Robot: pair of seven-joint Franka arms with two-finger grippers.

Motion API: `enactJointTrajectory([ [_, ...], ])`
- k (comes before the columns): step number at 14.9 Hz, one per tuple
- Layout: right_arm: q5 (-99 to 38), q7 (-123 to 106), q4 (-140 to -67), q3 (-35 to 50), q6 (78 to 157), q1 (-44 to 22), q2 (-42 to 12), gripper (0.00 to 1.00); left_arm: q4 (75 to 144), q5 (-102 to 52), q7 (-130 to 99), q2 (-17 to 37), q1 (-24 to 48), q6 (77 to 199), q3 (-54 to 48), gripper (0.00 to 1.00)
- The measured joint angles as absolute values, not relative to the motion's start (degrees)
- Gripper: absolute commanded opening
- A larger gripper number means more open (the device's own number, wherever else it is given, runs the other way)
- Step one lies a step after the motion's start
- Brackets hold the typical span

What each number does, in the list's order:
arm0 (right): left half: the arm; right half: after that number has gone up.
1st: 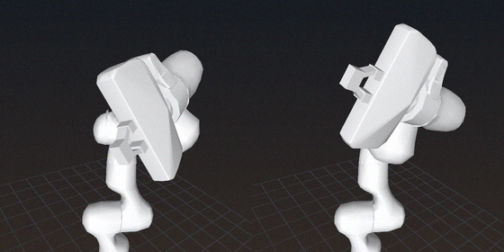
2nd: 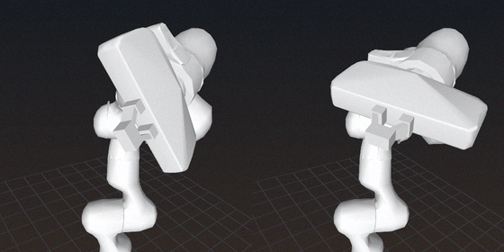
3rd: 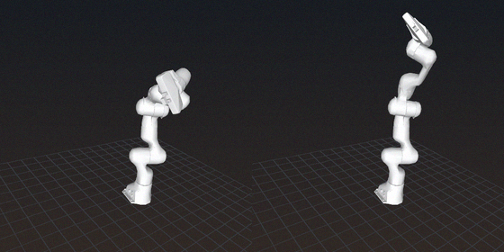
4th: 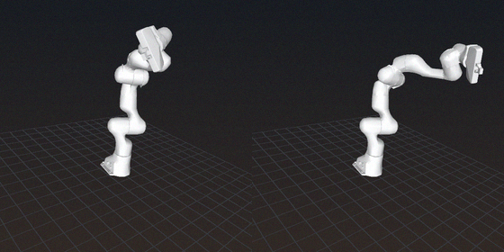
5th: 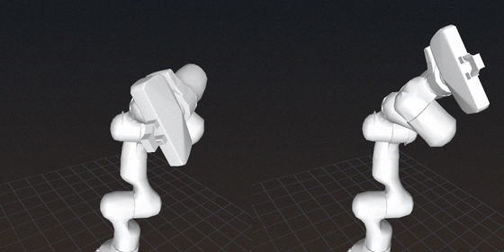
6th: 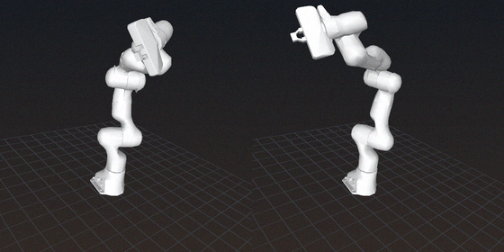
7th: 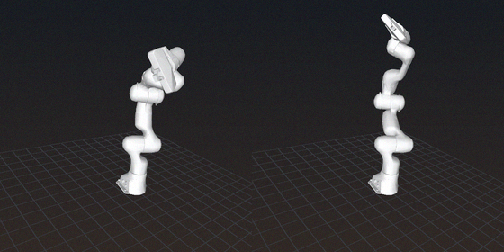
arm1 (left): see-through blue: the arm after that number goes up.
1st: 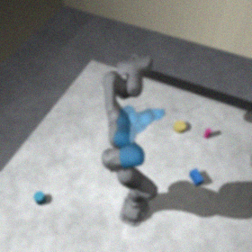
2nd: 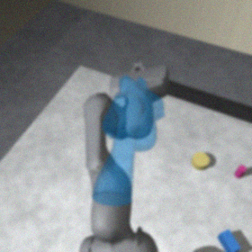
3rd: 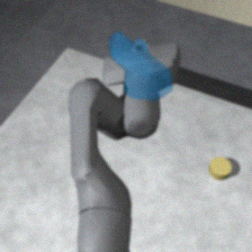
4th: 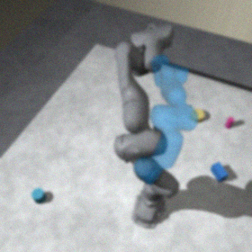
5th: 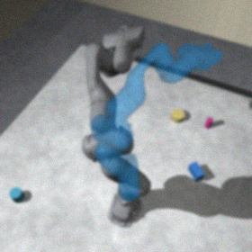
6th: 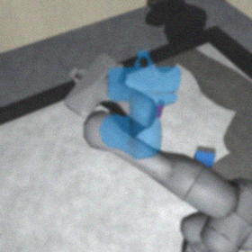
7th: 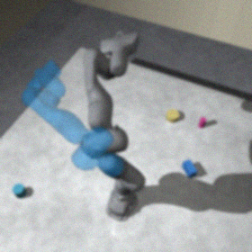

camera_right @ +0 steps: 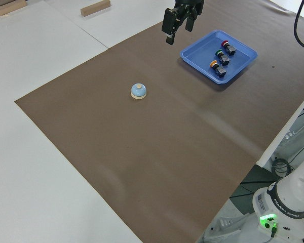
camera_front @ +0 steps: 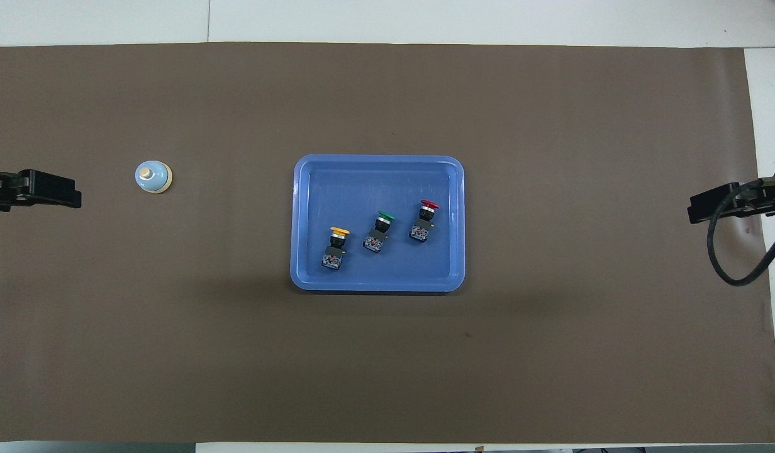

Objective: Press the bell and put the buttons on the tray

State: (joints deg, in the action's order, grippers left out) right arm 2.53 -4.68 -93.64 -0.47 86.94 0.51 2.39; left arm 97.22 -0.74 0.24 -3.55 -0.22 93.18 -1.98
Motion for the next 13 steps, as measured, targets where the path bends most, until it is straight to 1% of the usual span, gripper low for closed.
enactJointTrajectory([
  [13,2.5,-4.7,-93.6,-0.5,86.9,0.5,2.4,1.0,97.1,-0.8,0.3,-3.5,0.5,91.4,-2.2,1.0],
])
